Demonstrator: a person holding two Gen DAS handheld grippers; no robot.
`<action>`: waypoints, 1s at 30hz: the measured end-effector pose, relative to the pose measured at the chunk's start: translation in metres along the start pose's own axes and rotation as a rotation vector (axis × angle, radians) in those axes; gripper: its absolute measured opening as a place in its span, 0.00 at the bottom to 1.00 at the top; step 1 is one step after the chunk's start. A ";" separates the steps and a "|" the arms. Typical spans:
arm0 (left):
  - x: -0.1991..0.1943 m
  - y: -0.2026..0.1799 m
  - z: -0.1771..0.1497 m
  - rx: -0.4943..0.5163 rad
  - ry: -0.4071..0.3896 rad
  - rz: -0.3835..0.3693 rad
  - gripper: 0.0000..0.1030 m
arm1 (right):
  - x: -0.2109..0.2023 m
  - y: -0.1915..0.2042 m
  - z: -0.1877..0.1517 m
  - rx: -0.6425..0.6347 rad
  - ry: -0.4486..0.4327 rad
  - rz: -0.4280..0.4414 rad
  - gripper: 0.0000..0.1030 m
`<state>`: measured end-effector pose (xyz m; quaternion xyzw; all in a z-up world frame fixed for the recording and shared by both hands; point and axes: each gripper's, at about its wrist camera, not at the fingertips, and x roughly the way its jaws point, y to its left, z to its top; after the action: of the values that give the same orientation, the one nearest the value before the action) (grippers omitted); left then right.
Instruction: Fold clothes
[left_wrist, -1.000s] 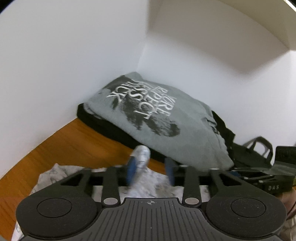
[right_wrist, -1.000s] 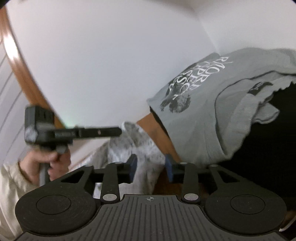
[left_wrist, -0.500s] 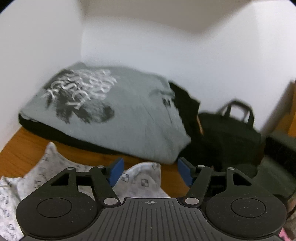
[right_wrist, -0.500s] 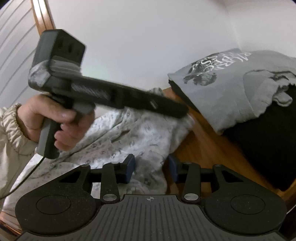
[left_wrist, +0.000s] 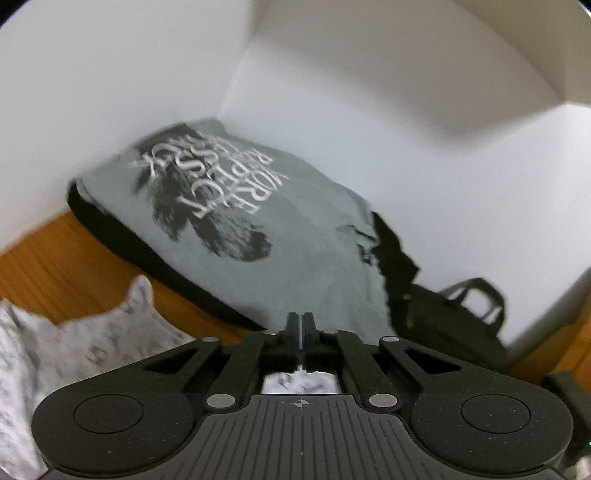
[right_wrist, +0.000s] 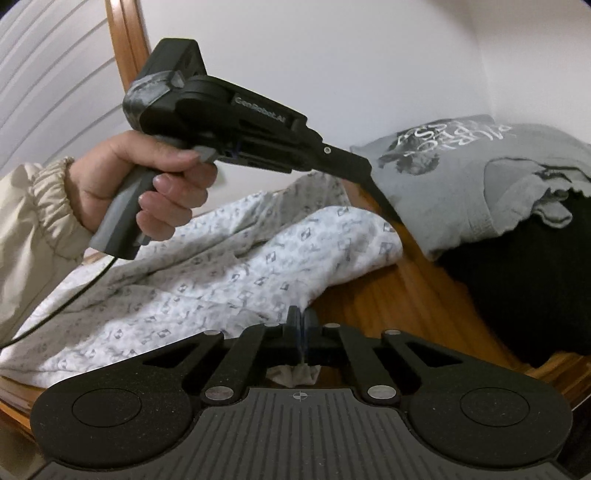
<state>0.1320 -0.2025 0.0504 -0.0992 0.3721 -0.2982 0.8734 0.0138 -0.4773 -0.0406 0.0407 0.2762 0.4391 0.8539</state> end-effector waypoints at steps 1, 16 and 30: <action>0.001 -0.002 0.001 0.014 0.008 0.011 0.08 | 0.000 0.001 0.001 -0.003 -0.003 -0.003 0.03; 0.042 -0.043 -0.022 0.323 0.192 0.068 0.05 | 0.012 0.002 0.010 -0.008 -0.033 -0.029 0.12; -0.033 0.031 0.014 0.066 -0.055 0.084 0.59 | 0.001 -0.012 0.012 0.101 -0.052 0.006 0.42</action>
<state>0.1375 -0.1586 0.0673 -0.0630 0.3416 -0.2705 0.8979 0.0289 -0.4813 -0.0347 0.0958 0.2757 0.4262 0.8563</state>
